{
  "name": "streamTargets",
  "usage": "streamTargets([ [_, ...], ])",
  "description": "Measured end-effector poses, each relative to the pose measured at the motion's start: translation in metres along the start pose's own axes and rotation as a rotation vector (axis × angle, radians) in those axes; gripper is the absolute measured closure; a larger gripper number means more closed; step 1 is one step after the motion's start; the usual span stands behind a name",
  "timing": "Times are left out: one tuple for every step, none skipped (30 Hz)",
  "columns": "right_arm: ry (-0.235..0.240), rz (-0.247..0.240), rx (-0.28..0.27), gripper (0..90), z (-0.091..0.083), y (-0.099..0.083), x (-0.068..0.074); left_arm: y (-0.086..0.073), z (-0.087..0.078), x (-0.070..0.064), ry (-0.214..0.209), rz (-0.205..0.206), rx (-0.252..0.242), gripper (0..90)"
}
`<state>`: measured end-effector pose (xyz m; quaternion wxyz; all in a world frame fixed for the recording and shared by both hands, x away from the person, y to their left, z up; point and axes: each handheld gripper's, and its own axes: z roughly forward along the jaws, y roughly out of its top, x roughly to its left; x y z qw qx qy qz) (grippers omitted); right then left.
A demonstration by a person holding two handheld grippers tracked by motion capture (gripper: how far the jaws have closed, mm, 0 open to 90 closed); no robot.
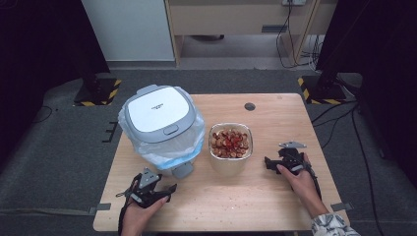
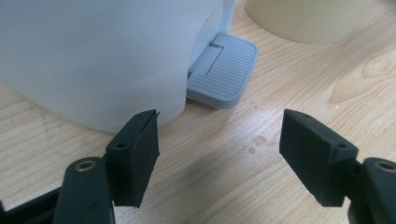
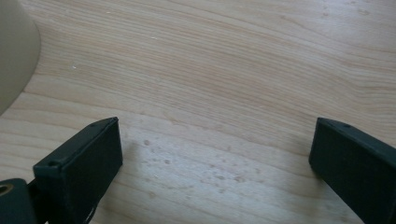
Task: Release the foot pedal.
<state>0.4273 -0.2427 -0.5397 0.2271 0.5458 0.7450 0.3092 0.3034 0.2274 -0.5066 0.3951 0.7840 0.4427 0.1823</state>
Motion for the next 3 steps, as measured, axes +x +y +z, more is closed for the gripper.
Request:
streamTargets([
  [0.001, -0.006, 0.002, 0.7, 0.0006, 0.0003, 0.0021, -0.0002, 0.0003, -0.0003, 0.000, 0.001, 0.002, 27.2],
  [0.004, -0.004, 0.004, 0.7, 0.0008, 0.0003, 0.0046, -0.0002, 0.0004, -0.0004, 0.001, 0.005, 0.003, 27.1],
  [0.004, -0.007, 0.004, 0.6, 0.0006, 0.0002, 0.0061, -0.0001, 0.0004, -0.0006, 0.001, 0.005, 0.002, 27.0],
])
